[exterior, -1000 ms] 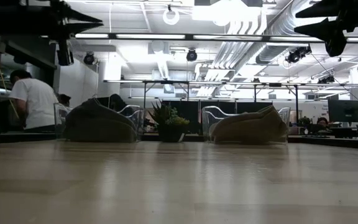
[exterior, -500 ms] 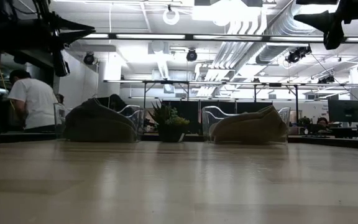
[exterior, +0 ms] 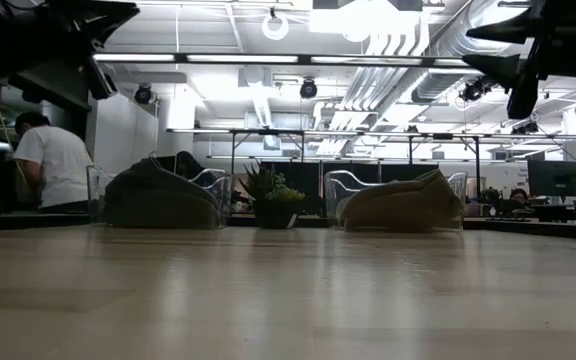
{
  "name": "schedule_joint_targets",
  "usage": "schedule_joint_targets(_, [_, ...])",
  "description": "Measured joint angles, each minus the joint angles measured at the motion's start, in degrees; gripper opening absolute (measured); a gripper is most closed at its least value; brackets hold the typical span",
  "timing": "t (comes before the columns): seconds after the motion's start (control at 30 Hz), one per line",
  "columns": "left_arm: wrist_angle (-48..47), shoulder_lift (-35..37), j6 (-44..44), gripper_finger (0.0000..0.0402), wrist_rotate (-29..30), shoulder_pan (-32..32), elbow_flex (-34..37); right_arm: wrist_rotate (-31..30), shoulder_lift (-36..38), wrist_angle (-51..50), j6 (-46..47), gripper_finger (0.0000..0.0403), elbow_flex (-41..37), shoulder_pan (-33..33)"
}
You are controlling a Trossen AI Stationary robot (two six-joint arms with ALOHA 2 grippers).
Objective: Pick & Place hat
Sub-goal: Return to Home Position
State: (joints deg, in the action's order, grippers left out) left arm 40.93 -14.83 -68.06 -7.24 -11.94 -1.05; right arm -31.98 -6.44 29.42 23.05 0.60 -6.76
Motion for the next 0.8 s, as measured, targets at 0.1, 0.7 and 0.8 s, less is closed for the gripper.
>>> schedule_joint_targets(0.1, [0.14, 0.02, 2.15, 0.0, -0.53, 0.0, 0.06, 0.15, 0.02, -0.4, -1.6, 0.0169, 0.07, 0.0])
schedule_joint_targets(0.7, [-5.18, 0.02, 1.74, 0.0, -2.28, 0.0, 0.14, 2.99, 0.04, -13.61, -15.79, 0.0169, -0.04, 0.0])
schedule_joint_targets(0.8, [-6.43, 0.0, 1.66, 0.0, -2.25, 0.0, 0.17, 2.98, 0.02, -14.59, -18.45, 0.0169, -0.04, 0.0])
